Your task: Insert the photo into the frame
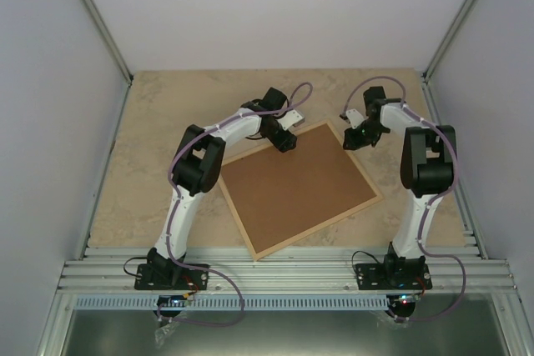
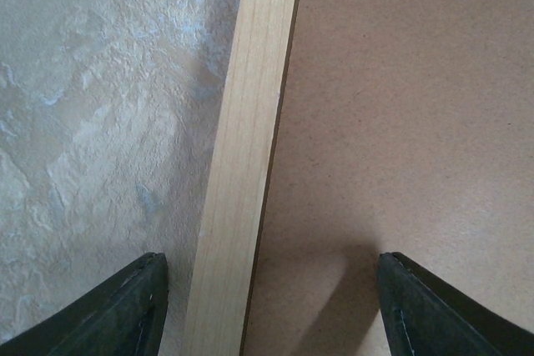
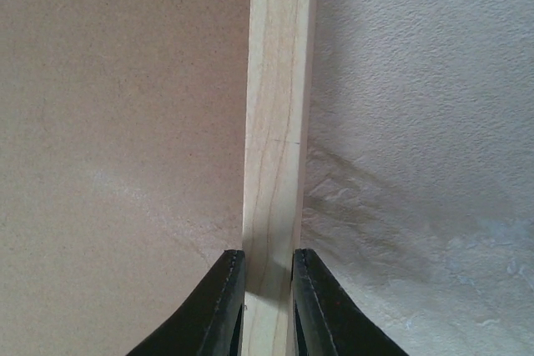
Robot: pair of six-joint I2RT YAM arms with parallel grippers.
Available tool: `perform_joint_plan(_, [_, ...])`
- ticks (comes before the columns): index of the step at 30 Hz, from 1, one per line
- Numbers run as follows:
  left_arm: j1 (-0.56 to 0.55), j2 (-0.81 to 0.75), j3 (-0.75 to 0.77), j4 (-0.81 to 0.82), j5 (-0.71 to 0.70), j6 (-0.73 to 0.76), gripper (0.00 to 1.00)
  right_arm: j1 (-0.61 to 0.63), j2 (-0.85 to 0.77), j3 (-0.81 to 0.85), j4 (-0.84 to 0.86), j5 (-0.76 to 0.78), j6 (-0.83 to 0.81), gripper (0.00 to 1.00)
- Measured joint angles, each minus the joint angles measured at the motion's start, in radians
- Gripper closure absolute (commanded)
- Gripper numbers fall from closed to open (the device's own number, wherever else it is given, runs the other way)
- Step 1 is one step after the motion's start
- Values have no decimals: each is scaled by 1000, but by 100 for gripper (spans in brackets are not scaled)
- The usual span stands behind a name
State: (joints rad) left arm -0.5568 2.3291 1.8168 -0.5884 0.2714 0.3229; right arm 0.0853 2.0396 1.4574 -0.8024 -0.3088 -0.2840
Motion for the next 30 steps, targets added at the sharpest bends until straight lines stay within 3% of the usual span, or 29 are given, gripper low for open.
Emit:
perform_joint_plan(10, [0, 0, -1, 2, 0, -3, 29, 6, -1, -10, 15, 9, 18, 85])
perform_joint_plan(30, [-1, 0, -1, 2, -3, -3, 30, 38, -75, -139, 163, 88, 16, 82])
